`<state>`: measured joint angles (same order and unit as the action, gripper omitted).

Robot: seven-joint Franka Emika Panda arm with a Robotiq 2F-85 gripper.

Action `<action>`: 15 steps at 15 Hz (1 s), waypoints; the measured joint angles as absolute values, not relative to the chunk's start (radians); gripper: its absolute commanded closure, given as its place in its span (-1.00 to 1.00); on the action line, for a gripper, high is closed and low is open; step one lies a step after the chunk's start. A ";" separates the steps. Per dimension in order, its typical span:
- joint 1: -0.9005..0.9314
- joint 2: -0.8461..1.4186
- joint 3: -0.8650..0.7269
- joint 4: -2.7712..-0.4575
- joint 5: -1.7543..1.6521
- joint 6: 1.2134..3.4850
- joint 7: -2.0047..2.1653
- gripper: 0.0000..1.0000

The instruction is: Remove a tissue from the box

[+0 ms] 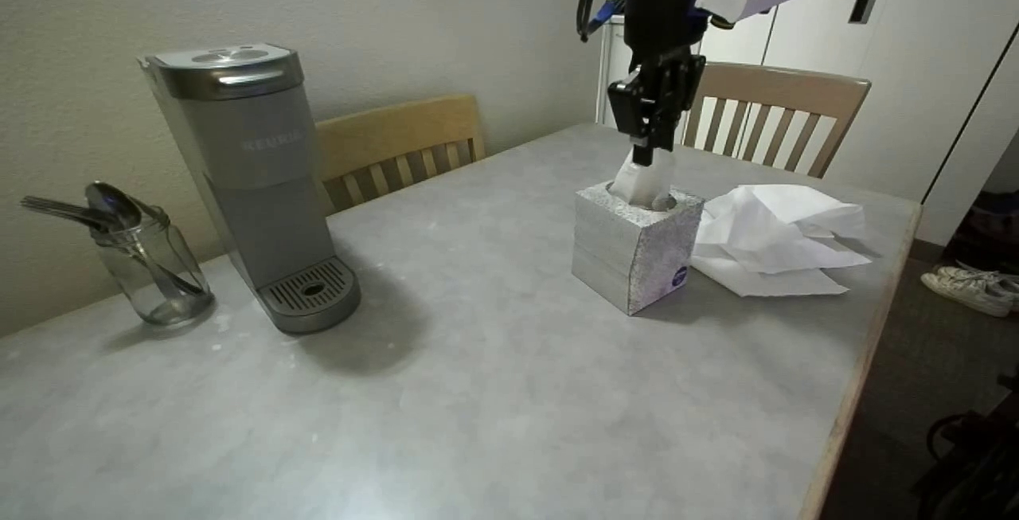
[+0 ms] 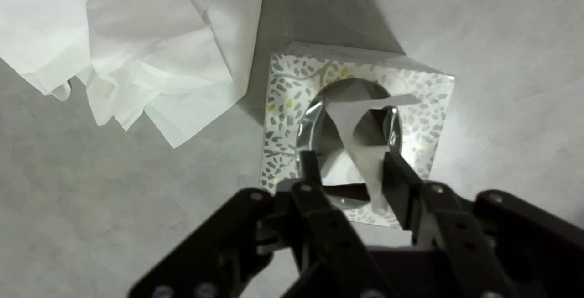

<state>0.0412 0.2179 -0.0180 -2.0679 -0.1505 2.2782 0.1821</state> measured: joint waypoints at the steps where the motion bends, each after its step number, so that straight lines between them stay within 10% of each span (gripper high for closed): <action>1: 0.041 0.218 -0.017 -2.068 -0.149 2.279 0.181 0.91; 15: 0.065 0.147 -0.003 -2.000 -0.167 2.071 0.162 1.00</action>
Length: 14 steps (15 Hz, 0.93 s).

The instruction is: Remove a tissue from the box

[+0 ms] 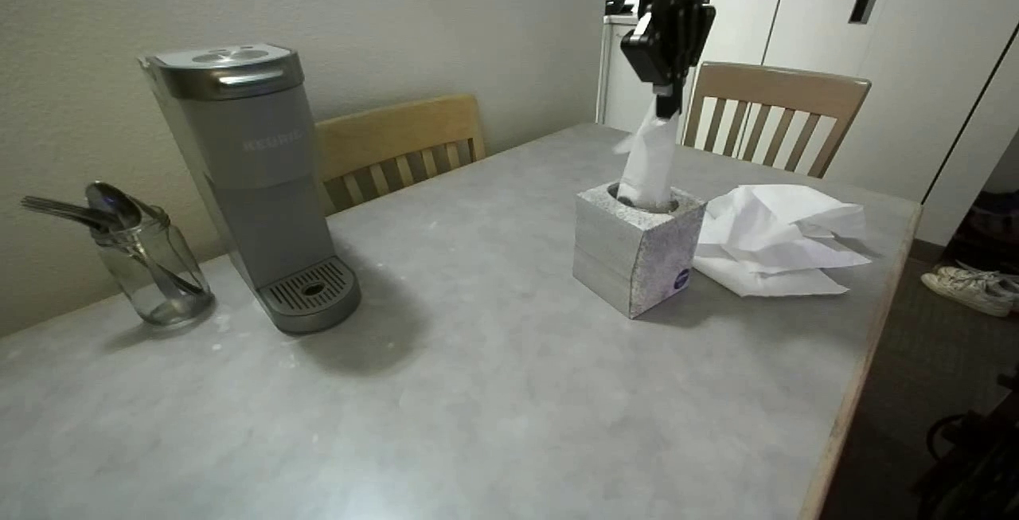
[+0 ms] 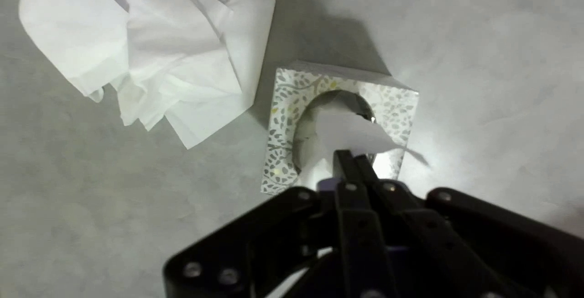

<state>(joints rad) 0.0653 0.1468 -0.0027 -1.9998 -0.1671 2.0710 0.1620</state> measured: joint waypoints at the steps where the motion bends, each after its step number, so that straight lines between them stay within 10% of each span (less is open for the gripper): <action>1: 0.064 0.129 -0.003 -1.990 -0.182 2.032 0.143 1.00; 14: -0.035 -0.039 -0.075 -1.915 -0.408 1.933 -0.300 1.00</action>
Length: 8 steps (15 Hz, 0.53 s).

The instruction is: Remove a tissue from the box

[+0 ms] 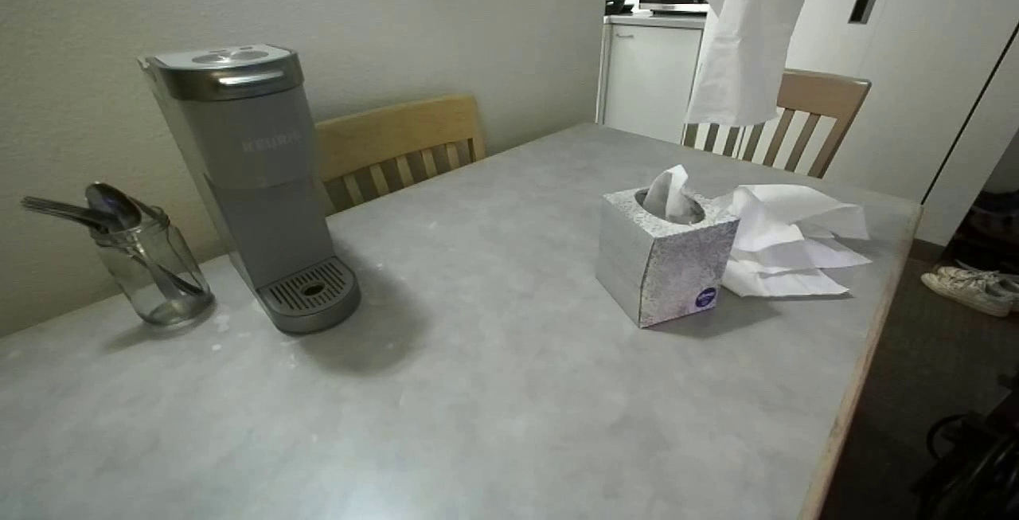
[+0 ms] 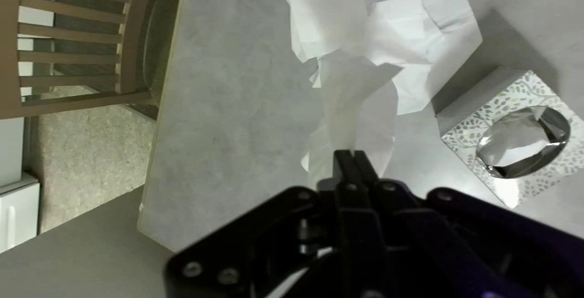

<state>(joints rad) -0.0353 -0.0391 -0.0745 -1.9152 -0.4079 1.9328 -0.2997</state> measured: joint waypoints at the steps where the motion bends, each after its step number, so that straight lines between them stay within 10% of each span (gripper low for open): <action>1: -0.041 -0.041 -0.080 -1.909 -0.415 1.940 -0.319 1.00; 8: -0.103 -0.051 -0.155 -1.917 -0.420 2.028 -0.483 1.00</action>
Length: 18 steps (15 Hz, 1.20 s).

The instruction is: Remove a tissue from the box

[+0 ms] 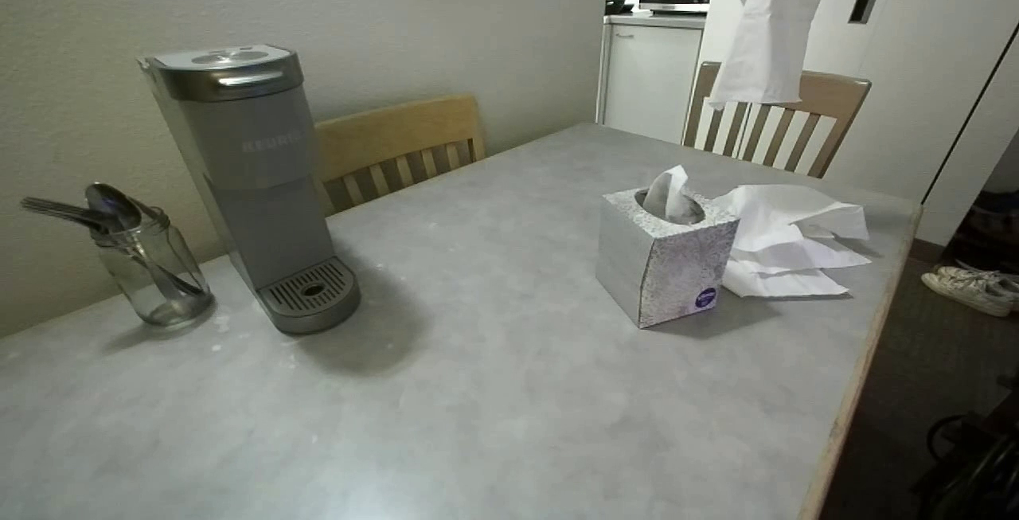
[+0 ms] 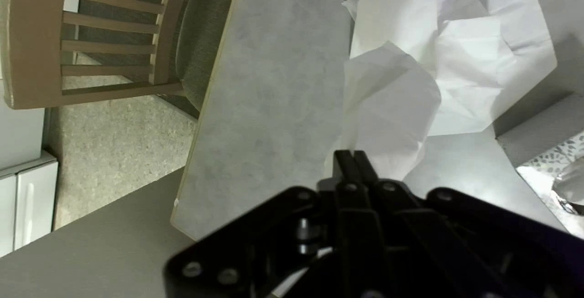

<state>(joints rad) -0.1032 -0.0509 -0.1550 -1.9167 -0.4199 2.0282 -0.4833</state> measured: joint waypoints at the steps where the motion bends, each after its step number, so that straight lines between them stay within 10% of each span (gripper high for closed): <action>1: -0.116 -0.051 -0.170 -1.929 -0.417 2.056 -0.508 1.00; 18: -0.186 0.081 -0.242 -2.245 -0.087 2.425 -0.730 1.00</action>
